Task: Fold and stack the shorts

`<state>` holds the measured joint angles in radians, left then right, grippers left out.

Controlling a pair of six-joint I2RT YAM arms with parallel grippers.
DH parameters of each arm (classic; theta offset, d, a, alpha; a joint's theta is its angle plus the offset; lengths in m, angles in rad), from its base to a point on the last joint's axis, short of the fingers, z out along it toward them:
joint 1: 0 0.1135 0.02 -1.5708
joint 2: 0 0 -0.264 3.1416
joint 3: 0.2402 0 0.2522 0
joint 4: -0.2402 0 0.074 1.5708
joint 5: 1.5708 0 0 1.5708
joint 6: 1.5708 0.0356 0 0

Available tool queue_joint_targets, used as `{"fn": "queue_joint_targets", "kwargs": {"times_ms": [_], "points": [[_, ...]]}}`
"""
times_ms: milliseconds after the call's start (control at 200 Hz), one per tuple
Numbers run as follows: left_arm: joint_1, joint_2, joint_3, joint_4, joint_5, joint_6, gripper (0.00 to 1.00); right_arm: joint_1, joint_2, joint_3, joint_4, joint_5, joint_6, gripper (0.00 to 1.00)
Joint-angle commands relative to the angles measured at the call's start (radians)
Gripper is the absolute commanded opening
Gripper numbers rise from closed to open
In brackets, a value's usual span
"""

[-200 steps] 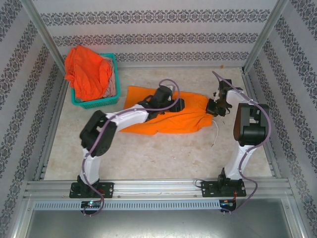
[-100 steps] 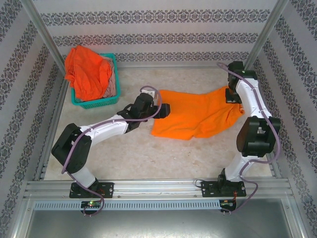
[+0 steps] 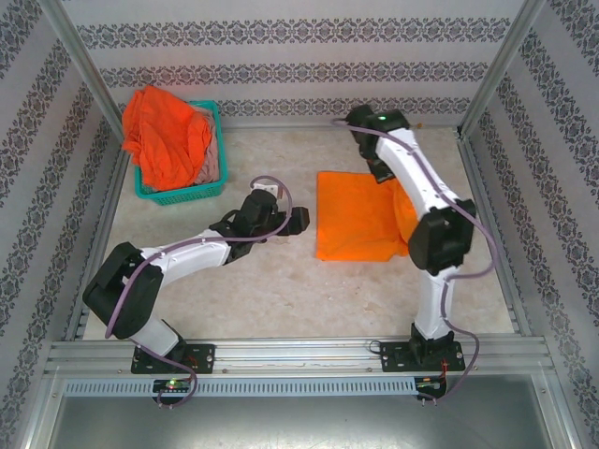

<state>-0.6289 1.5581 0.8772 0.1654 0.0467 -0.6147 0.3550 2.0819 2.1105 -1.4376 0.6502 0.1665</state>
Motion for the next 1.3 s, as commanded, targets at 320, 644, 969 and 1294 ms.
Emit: {"fn": "queue_joint_targets", "kwargs": {"times_ms": [320, 644, 969, 1294], "points": [[0.04, -0.097, -0.117, 0.132, -0.021, -0.086, 0.97, 0.155, 0.276, 0.336, -0.018, -0.811, 0.176, 0.67], [0.059, -0.183, -0.104, 0.139, 0.032, -0.129, 1.0, -0.07, -0.289, -0.435, 0.799, -1.323, 0.52, 0.92], [0.111, -0.201, -0.086, 0.112, 0.075, -0.125, 1.0, -0.009, -0.187, -0.581, 0.861, -1.162, 0.49, 0.98], [0.127, -0.287, -0.151, 0.068, 0.035, -0.117, 1.0, 0.015, 0.022, -0.603, 0.955, -1.222, 0.527, 0.97]]}}
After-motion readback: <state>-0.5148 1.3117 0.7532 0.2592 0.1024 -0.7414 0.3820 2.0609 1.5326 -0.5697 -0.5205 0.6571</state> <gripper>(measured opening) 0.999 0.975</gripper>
